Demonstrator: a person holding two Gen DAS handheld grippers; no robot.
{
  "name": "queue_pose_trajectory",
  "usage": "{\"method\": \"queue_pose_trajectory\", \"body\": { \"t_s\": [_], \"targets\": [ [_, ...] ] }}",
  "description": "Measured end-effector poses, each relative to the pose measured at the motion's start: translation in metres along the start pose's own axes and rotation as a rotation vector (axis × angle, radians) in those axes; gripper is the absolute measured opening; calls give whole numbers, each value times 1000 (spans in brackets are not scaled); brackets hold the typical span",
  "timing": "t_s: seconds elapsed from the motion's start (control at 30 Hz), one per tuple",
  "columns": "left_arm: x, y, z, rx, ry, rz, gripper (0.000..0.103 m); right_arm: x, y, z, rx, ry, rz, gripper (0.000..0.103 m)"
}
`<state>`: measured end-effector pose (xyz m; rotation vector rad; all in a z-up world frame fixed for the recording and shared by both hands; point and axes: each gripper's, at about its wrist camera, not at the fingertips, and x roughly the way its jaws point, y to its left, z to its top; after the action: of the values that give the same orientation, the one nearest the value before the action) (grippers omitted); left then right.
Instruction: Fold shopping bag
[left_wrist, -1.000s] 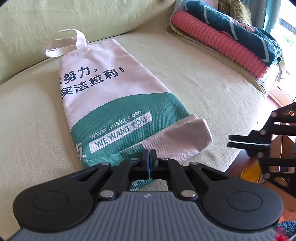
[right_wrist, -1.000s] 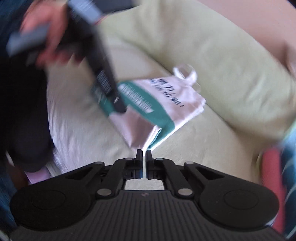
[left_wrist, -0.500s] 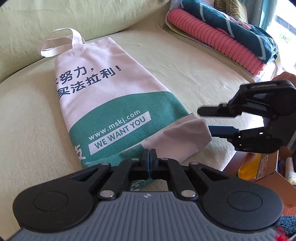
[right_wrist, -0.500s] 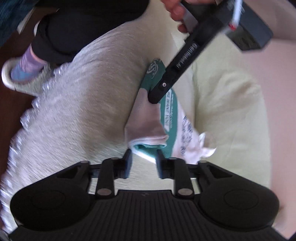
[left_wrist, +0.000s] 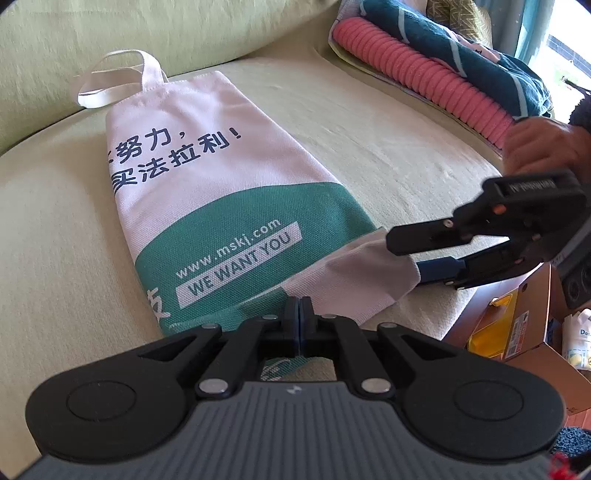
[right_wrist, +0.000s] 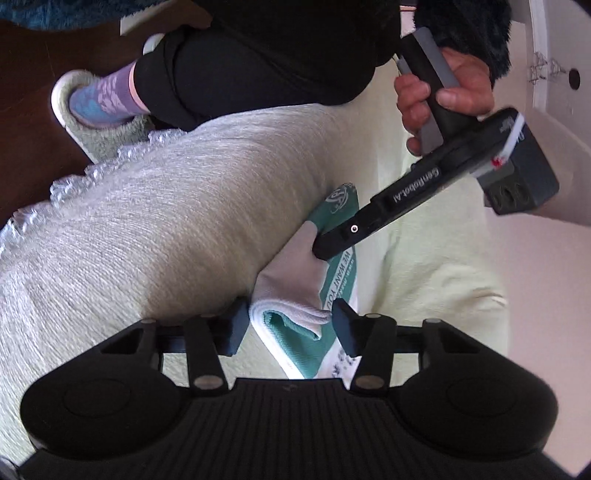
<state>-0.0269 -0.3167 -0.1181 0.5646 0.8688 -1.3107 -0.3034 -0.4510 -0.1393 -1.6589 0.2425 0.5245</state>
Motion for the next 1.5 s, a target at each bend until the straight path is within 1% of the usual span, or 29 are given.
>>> {"method": "queue_pose_trajectory", "body": {
  "t_s": [0.03,0.07,0.1,0.17,0.23,0.3,0.37,0.47,0.5,0.53,0.57,0.6,0.63,0.7,0.77,0.8,0.9,0.97,1.03,1.1,1.17,1.27,1.3,1.33,1.37,1.4,1.43,1.47,1.5],
  "targets": [
    [0,1,0,-6,-1,-6,3,2,-3,-2,26,-7,22,40],
    [0,3,0,-12,-3,-13,3,3,-7,-3,57,-8,46,38],
    [0,4,-1,-11,-7,-20,3,4,-12,-4,106,-2,71,35],
    [-1,6,-2,-7,-14,-33,3,7,-25,-5,231,18,129,33],
    [-5,4,-4,43,-27,-31,3,9,-33,-7,305,32,168,32],
    [-13,-3,-6,116,-45,5,3,10,-39,-7,357,46,196,31],
    [-31,-16,-16,316,-83,82,4,11,-43,-10,396,51,213,31],
    [-53,-23,-41,618,-90,208,4,13,-44,-13,432,50,224,31],
    [-55,-22,-43,651,-84,219,4,13,-45,-14,449,50,229,31],
    [-59,-19,-52,749,-75,237,9,14,-46,-15,463,48,234,31],
    [-59,-19,-56,800,-73,245,13,15,-47,-17,477,46,238,31],
    [-58,-21,-65,908,-72,269,25,16,-48,-18,494,44,244,31],
    [-56,-23,-72,1002,-85,297,29,16,-49,-20,507,42,249,31],
    [-50,-27,-83,1140,-124,344,29,15,-53,-22,526,39,257,32],
    [-45,-28,-88,1214,-141,351,29,15,-57,-25,551,38,267,32],
    [-43,-28,-92,1272,-146,346,29,15,-59,-25,560,38,269,32],
    [-42,-25,-96,1354,-148,337,29,15,-61,-27,577,37,272,32],
    [-45,-23,-97,1391,-118,331,29,15,-61,-27,583,37,273,32],
    [-47,-20,-98,1425,-81,324,43,15,-63,-28,588,37,275,32],
    [-47,-18,-104,1455,-67,320,46,15,-63,-29,595,37,275,32],
    [-43,-18,-110,1488,-76,329,46,15,-63,-29,598,36,275,32],
    [-35,-20,-113,1502,-116,347,47,15,-62,-29,600,36,278,32],
    [-32,-20,-113,1512,-125,355,50,15,-62,-29,600,37,279,32],
    [-28,-19,-113,1527,-118,354,50,15,-62,-29,602,38,280,32],
    [-26,-18,-114,1540,-129,366,51,15,-62,-29,603,39,280,32],
    [-22,-16,-115,1559,-136,377,50,14,-62,-28,600,38,278,32],
    [-20,-14,-114,1572,-137,359,49,14,-62,-28,599,38,278,32],
    [-20,-13,-109,1555,-127,329,49,15,-63,-29,604,38,279,32],
    [-20,-12,-103,1538,-118,299,46,15,-62,-29,603,36,278,32]
  ]
}}
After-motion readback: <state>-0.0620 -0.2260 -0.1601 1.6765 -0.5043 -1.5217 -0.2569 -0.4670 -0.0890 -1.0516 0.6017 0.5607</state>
